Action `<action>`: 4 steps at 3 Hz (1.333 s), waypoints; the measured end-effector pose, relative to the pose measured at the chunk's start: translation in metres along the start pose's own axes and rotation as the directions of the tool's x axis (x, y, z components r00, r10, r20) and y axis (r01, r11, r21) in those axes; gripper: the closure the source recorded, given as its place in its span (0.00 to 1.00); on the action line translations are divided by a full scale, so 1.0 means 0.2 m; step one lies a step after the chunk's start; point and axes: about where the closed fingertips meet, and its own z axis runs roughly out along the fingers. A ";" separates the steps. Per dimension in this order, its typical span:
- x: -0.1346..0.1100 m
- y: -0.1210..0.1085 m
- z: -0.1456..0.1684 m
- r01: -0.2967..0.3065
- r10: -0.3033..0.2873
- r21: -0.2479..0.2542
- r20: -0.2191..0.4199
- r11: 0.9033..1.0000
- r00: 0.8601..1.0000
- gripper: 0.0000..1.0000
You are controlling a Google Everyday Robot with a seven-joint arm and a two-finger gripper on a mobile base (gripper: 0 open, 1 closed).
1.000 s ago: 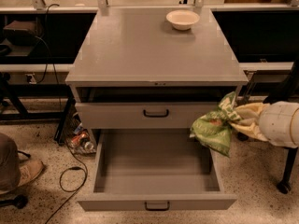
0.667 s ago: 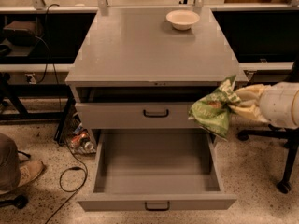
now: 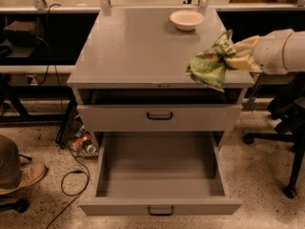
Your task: Pick green jalapeno chip bag from middle drawer and place on counter
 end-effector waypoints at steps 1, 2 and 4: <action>-0.03 -0.22 0.29 -0.064 0.064 -0.006 0.011 0.998 0.998 0.98; -0.06 -0.33 0.48 -0.102 0.103 -0.024 0.029 0.994 0.994 0.66; -0.06 -0.30 0.49 -0.100 0.101 -0.031 0.027 0.995 0.995 0.21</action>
Offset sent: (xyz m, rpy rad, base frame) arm 0.1541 0.0285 -0.0130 0.1322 0.0911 -0.0187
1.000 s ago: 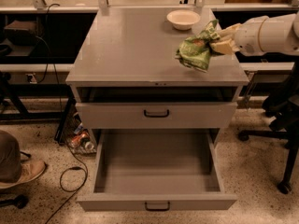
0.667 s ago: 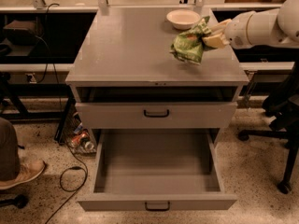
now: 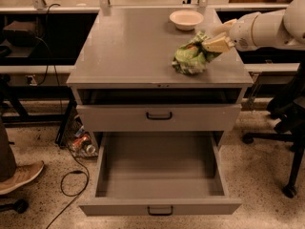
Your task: Pick green jalapeno chip bag from middle drawer and place on counter
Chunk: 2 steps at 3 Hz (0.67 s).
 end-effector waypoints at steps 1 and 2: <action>0.00 0.01 0.02 0.000 0.000 -0.006 0.001 1.000 1.000 0.00; 0.00 0.01 0.01 -0.004 0.004 -0.002 0.000 1.000 1.000 0.00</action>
Offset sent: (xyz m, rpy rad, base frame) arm 0.0006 0.0023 -0.0014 0.0006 0.0019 0.0034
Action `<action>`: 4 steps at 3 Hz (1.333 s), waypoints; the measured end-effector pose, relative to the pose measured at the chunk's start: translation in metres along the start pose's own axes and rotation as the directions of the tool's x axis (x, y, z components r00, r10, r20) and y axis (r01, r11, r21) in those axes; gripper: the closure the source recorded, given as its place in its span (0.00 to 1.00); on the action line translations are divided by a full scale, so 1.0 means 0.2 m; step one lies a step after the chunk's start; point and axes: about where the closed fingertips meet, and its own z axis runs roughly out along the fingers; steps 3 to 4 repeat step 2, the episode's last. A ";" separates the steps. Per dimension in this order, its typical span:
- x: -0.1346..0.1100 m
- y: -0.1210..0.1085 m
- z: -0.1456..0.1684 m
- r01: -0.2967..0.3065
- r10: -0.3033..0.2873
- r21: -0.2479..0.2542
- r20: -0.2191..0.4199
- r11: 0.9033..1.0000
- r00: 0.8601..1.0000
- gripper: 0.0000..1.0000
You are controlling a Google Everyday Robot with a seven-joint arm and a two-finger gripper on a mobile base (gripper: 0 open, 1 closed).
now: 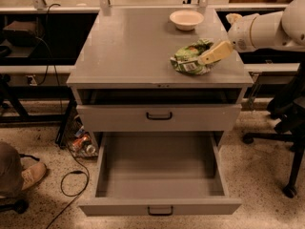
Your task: Pick green jalapeno chip bag from middle drawer and place on counter
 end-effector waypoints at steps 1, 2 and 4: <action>0.05 -0.01 -0.16 -0.063 0.064 0.071 -0.009 0.995 0.998 0.00; 0.12 -0.04 -0.43 -0.142 0.148 0.197 -0.015 0.970 0.989 0.00; 0.12 -0.04 -0.43 -0.142 0.148 0.197 -0.015 0.970 0.989 0.00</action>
Offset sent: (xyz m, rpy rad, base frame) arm -0.1212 -0.1514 0.0377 0.1297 -0.0491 -0.4934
